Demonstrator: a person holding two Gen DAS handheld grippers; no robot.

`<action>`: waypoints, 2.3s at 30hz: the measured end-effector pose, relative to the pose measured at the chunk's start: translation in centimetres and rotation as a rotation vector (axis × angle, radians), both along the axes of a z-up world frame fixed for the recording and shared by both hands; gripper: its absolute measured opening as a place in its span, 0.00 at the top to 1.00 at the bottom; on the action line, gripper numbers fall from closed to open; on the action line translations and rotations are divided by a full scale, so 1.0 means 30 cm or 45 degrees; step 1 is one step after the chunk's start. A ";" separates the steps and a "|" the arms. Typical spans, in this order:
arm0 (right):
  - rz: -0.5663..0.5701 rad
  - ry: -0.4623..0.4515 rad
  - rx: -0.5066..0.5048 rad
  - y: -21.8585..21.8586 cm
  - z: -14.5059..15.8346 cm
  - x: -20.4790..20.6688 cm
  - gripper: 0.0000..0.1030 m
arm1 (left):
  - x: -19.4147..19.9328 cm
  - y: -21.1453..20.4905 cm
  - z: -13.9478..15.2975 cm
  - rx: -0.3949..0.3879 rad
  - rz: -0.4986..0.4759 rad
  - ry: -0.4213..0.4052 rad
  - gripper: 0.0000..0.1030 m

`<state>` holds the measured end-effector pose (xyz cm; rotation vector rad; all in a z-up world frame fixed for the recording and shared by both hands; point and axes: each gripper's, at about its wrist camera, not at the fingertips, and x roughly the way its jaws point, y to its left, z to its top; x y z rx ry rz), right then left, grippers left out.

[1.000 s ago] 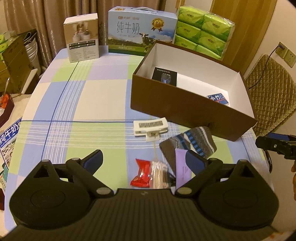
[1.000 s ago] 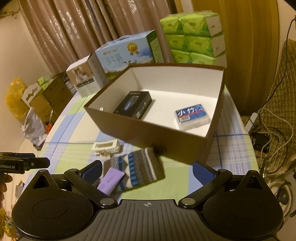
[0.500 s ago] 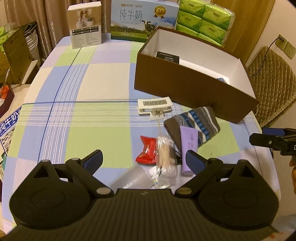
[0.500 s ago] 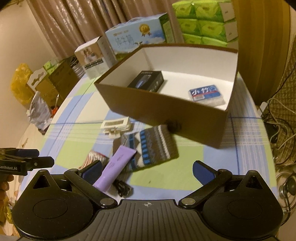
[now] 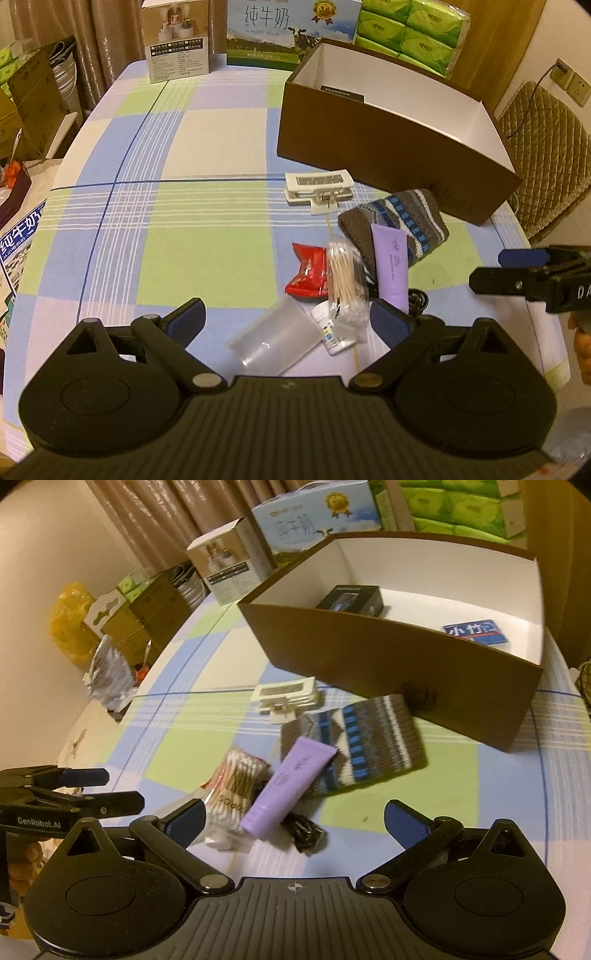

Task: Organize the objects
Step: 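Withdraw both tools from the brown box back toward the items, then grasp the clear plastic cup with the left tool while the right tool grasps the purple tube, then lower the cup and purple tube into the brown box and open both tools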

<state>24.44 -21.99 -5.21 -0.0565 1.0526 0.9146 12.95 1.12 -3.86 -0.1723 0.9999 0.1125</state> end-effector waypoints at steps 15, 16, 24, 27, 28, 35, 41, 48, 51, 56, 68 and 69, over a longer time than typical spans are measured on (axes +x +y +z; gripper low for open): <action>-0.072 0.025 -0.026 -0.002 -0.027 0.007 0.02 | 0.039 -0.012 -0.170 0.108 -0.308 0.109 0.22; -0.082 0.026 -0.029 -0.004 -0.027 0.008 0.02 | 0.047 -0.014 -0.181 0.114 -0.332 0.116 0.23; -0.164 0.035 -0.044 -0.024 -0.031 0.024 0.02 | 0.100 -0.019 -0.269 0.172 -0.466 0.186 0.36; -0.182 0.039 -0.052 -0.021 -0.037 0.029 0.02 | 0.110 -0.020 -0.288 0.175 -0.475 0.200 0.46; -0.185 0.040 -0.053 -0.020 -0.039 0.030 0.02 | 0.110 -0.017 -0.287 0.166 -0.472 0.191 0.48; -0.179 0.043 -0.066 0.027 -0.061 0.035 0.02 | 0.106 0.054 -0.273 0.160 -0.343 0.165 0.49; -0.161 0.096 -0.052 0.095 -0.111 0.057 0.29 | 0.102 0.136 -0.220 0.145 -0.228 0.115 0.50; -0.180 0.232 -0.056 0.162 -0.193 0.083 0.53 | 0.119 0.185 -0.175 0.132 -0.172 0.075 0.50; -0.197 0.283 -0.048 0.175 -0.223 0.093 0.61 | 0.124 0.188 -0.169 0.123 -0.168 0.069 0.50; -0.224 0.319 -0.017 0.175 -0.240 0.099 0.72 | 0.129 0.185 -0.169 0.110 -0.176 0.071 0.50; -0.233 0.344 0.107 0.061 -0.168 0.086 0.76 | 0.167 0.134 -0.116 0.063 -0.204 0.026 0.50; -0.244 0.345 0.120 0.046 -0.159 0.087 0.76 | 0.173 0.127 -0.110 0.056 -0.209 0.023 0.50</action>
